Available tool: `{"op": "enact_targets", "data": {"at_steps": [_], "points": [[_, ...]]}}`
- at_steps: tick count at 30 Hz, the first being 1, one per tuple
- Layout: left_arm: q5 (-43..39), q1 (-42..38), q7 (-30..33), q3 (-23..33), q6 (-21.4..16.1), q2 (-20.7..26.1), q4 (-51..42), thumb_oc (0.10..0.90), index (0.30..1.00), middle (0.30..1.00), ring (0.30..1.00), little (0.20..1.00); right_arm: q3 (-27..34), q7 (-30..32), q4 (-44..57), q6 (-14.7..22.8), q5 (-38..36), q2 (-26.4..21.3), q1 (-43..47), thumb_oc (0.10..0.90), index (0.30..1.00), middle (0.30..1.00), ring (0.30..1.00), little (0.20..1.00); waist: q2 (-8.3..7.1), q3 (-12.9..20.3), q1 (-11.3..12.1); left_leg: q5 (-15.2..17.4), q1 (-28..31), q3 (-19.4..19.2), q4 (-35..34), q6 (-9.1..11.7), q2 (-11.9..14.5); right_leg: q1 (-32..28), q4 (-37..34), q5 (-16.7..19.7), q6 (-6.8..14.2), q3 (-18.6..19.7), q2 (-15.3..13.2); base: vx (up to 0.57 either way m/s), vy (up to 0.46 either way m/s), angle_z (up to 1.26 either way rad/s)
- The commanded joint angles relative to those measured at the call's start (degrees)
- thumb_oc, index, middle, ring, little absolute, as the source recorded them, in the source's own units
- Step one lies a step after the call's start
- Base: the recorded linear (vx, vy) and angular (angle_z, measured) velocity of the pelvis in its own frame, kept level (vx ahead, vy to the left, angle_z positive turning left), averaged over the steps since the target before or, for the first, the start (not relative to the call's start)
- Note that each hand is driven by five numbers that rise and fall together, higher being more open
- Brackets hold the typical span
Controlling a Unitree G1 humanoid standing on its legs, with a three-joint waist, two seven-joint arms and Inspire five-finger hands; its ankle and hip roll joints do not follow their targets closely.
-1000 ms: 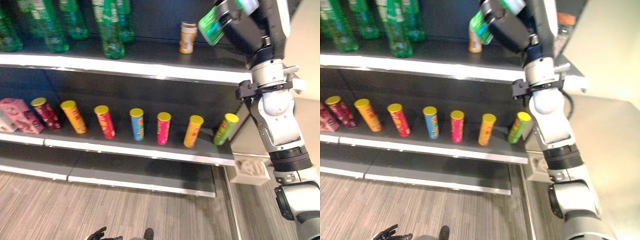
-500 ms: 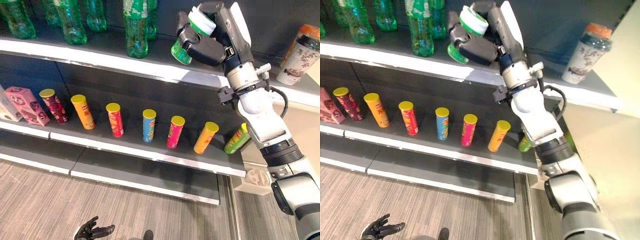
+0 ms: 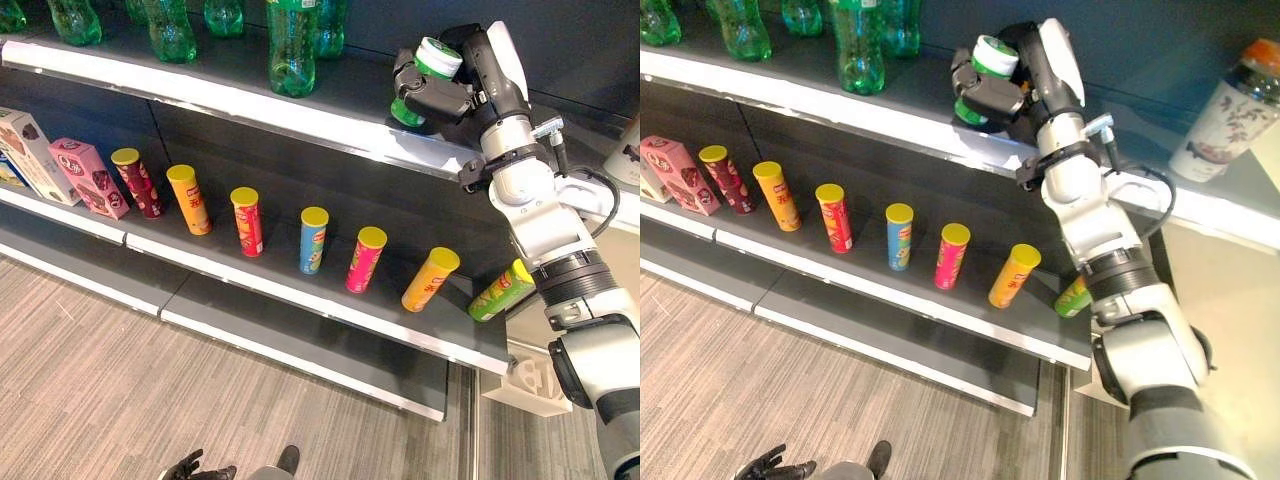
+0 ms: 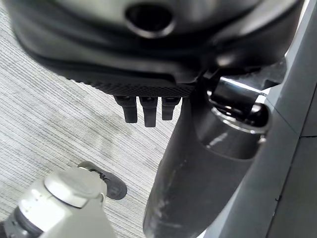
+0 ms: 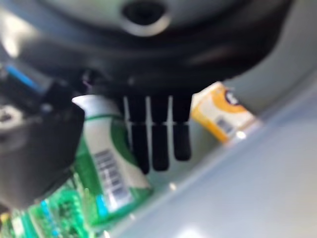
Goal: Put the goods on the table back onto the shelves and tidy them up.
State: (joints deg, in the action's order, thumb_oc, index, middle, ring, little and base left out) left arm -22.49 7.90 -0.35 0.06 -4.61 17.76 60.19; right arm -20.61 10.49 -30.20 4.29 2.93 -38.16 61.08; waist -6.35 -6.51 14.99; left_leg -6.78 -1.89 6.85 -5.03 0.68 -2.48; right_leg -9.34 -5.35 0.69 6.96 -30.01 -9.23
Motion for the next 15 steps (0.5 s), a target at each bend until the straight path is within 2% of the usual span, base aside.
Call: {"op": "enact_targets", "data": {"at_steps": [1, 11, 15], "points": [[-0.83, -2.35, 0.78, -2.66, -1.95, 3.32, 0.36, 0.800, 0.900, 0.900, 0.900, 0.900, -1.98, 4.71, 2.62, 2.09, 2.42, -3.68, 10.38, 0.400, 0.300, 0.300, 0.300, 0.300, -0.36, 3.80, 1.09, 3.92, 1.08, -1.25, 0.58, 3.79, 4.10, -0.57, 0.66, 1.02, 0.79, -0.65, -1.87, 0.02, -0.020, 0.04], [0.29, -1.94, 0.72, -2.76, -1.85, 3.22, 0.93, 0.800, 0.900, 0.900, 0.900, 0.900, -2.22, 4.44, 3.18, 1.88, 4.45, -4.84, 9.29, 0.400, 0.300, 0.300, 0.300, 0.300, 0.02, 3.76, 0.42, 4.10, 1.48, -1.74, 0.42, 3.74, 4.08, -0.95, 0.50, 0.99, 0.85, -0.68, -1.99, 0.00, 0.000, 0.00], [1.45, -2.03, 0.54, -3.49, -1.93, 3.07, 0.88, 0.800, 0.900, 0.900, 0.900, 0.900, -0.64, 4.30, 4.34, 2.38, 3.02, -5.26, 7.23, 0.400, 0.300, 0.300, 0.300, 0.300, 0.39, 3.79, -0.63, 4.20, 1.73, -2.45, 0.36, 3.65, 4.09, -0.90, 0.56, 1.10, 0.97, -0.39, -2.23, 0.00, 0.000, 0.00]]}}
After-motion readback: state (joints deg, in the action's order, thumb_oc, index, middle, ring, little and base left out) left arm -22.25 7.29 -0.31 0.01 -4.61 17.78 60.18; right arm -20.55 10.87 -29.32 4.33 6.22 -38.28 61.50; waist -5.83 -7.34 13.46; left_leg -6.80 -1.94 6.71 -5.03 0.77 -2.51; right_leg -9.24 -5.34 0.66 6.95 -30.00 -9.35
